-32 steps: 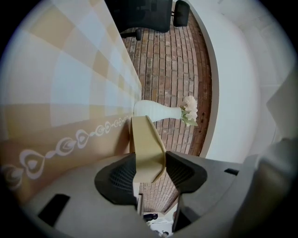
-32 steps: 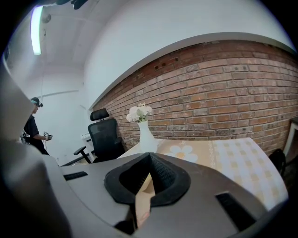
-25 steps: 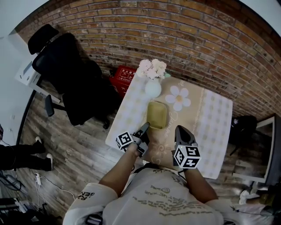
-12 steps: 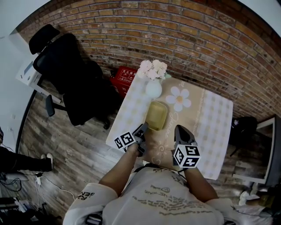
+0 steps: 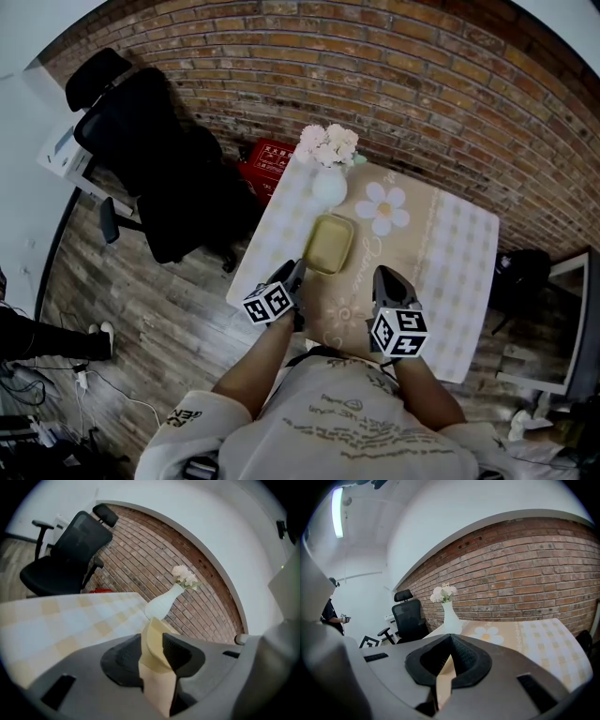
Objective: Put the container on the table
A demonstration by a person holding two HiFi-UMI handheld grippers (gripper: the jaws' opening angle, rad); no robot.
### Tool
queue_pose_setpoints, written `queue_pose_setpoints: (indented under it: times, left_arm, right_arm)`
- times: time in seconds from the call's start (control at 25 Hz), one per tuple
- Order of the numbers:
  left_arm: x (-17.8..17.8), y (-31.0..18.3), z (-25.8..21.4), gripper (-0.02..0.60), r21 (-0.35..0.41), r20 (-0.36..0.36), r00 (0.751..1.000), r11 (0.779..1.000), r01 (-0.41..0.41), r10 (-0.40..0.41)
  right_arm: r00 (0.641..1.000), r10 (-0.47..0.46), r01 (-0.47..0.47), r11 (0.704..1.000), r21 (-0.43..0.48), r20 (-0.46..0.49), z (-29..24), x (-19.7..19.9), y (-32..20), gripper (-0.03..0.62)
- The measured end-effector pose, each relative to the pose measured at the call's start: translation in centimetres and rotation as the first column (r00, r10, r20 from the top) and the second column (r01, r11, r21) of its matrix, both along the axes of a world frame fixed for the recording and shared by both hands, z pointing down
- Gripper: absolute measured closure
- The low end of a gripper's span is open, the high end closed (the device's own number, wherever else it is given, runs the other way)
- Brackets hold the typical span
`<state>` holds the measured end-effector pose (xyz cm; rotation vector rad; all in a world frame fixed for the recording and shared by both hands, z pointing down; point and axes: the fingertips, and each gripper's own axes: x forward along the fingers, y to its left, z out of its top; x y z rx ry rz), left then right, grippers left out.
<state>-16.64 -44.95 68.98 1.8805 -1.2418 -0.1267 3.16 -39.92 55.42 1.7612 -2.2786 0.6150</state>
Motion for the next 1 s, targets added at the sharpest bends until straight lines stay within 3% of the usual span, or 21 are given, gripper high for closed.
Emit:
queue_pose_setpoints:
  times: [0.08,0.12,0.32,0.52,0.84,1.0]
  left_arm:
    - [-0.5,0.3,-0.9,0.569,0.039,0.113,0.994,0.999,-0.001,-0.004]
    - [-0.6,0.4,-1.3,0.577,0.056,0.150,0.989,0.998,-0.008,0.000]
    - [0.3,1.4,-4.7,0.577,0.138,0.250,0.967,0.987,-0.087,0.051]
    - [2.1,2.9,-9.2,0.577,0.212,0.392,0.918,0.964,-0.161,0.067]
    - [3.4,6.7,-15.3,0.577,0.253,0.498,0.866,0.961,-0.108,-0.034]
    - [4.6,9.7,-17.4,0.577,0.288,0.508,0.859,0.952,-0.106,-0.059]
  right_arm:
    - [1.000,-0.006,0.006,1.000,0.001,0.004,0.0,0.0,0.1,0.592]
    - [1.000,-0.011,0.011,1.000,0.002,0.007,0.0,-0.1,0.1,0.592]
    - [0.999,-0.049,0.049,0.999,0.018,0.018,-0.5,-0.9,0.6,0.592]
    - [0.996,-0.087,0.086,0.995,0.054,0.019,-1.7,-1.1,1.0,0.592]
    - [0.988,-0.147,0.143,0.985,0.097,0.037,-3.7,-0.8,3.7,0.592]
    - [0.981,-0.193,0.187,0.973,0.134,0.032,-4.8,-0.9,5.2,0.592]
